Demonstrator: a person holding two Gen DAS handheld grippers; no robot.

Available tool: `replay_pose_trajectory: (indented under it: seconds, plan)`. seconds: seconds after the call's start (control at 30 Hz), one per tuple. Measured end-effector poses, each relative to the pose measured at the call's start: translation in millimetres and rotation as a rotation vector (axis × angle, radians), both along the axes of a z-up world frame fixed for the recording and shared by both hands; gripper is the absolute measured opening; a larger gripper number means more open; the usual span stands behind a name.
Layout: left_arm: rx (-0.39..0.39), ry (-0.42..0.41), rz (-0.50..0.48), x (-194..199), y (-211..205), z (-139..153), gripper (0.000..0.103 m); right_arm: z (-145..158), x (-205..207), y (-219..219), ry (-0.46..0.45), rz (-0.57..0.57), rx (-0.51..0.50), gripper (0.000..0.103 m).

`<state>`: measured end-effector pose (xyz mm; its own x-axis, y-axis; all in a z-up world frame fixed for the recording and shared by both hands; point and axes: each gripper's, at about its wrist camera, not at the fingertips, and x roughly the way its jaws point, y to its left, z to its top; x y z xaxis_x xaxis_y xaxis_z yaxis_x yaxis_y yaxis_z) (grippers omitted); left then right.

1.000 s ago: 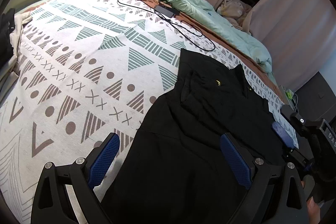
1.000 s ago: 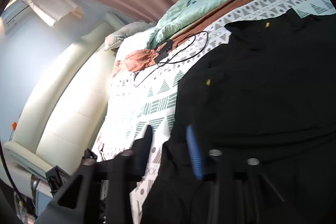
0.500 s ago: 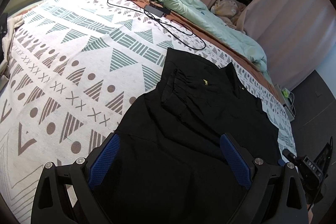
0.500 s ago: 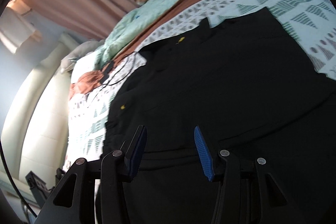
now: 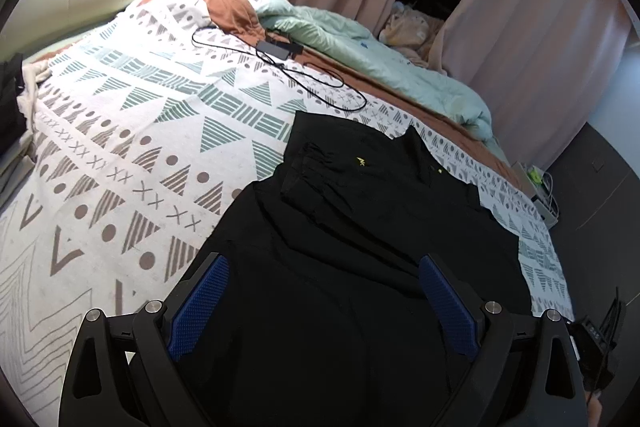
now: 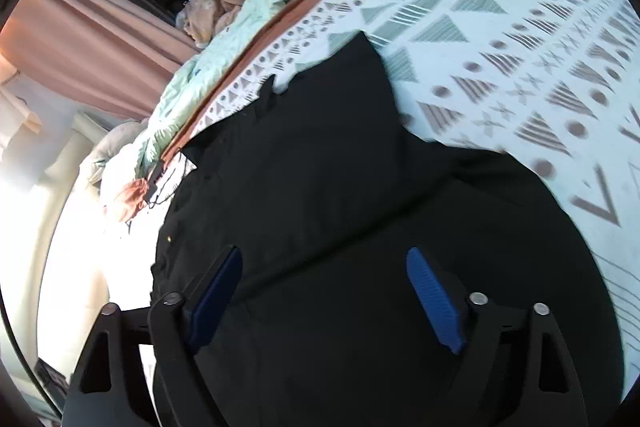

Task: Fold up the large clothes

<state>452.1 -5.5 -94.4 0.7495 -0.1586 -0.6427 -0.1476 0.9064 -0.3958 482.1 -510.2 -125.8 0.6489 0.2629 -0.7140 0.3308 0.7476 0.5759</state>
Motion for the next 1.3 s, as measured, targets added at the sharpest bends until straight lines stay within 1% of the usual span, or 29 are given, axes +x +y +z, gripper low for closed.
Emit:
replay_pose_trajectory:
  seconds: [0.03, 0.07, 0.13, 0.17, 0.23, 0.3, 0.4, 0.47, 0.57, 0.63, 0.77, 0.83, 0.93, 1.07, 1.2, 1.3]
  plan:
    - [0.015, 0.003, 0.004, -4, -1, -3, 0.096, -1, -9, -5, 0.002, -0.005, 0.002, 0.093]
    - [0.026, 0.007, 0.014, -10, -1, -6, 0.096, -1, -16, -8, 0.0, -0.009, -0.002, 0.094]
    - [0.023, -0.007, 0.053, -25, 4, -8, 0.096, 0, -32, -15, 0.0, -0.021, -0.026, 0.095]
    - [0.02, -0.017, 0.068, -31, 7, -7, 0.096, 0, -38, -17, 0.002, -0.026, -0.038, 0.098]
    - [0.004, -0.039, 0.086, -47, 14, -4, 0.097, 0, -53, -20, -0.005, -0.034, -0.027, 0.103]
    - [0.003, -0.049, 0.089, -64, 19, -4, 0.097, -2, -69, -22, -0.005, -0.042, -0.011, 0.103]
    - [0.023, -0.032, 0.087, -86, 24, -9, 0.099, -5, -88, -22, 0.001, -0.039, -0.012, 0.103]
    - [0.014, -0.031, 0.078, -99, 28, -11, 0.099, -4, -100, -24, -0.005, -0.046, -0.011, 0.103]
    - [0.041, -0.043, 0.076, -124, 32, -11, 0.099, -1, -122, -25, -0.028, -0.056, -0.008, 0.103]
    - [0.038, -0.057, 0.075, -140, 34, -9, 0.099, -1, -136, -23, -0.031, -0.063, -0.019, 0.103]
    - [-0.011, -0.143, 0.136, -183, 44, 2, 0.099, -4, -165, -26, -0.039, -0.088, -0.009, 0.103]
    - [-0.044, -0.164, 0.158, -197, 48, 4, 0.099, -7, -180, -32, -0.028, -0.124, -0.005, 0.103]
    - [-0.111, -0.151, 0.174, -209, 54, 0, 0.099, -10, -200, -37, -0.04, -0.147, 0.042, 0.103]
    - [-0.191, -0.129, 0.171, -231, 60, -6, 0.099, -10, -227, -35, -0.049, -0.15, 0.052, 0.103]
    - [-0.237, -0.118, 0.141, -253, 59, -8, 0.099, -10, -260, -34, -0.062, -0.127, 0.067, 0.103]
    - [-0.244, -0.121, 0.117, -269, 59, -4, 0.099, -9, -280, -37, -0.075, -0.105, 0.063, 0.103]
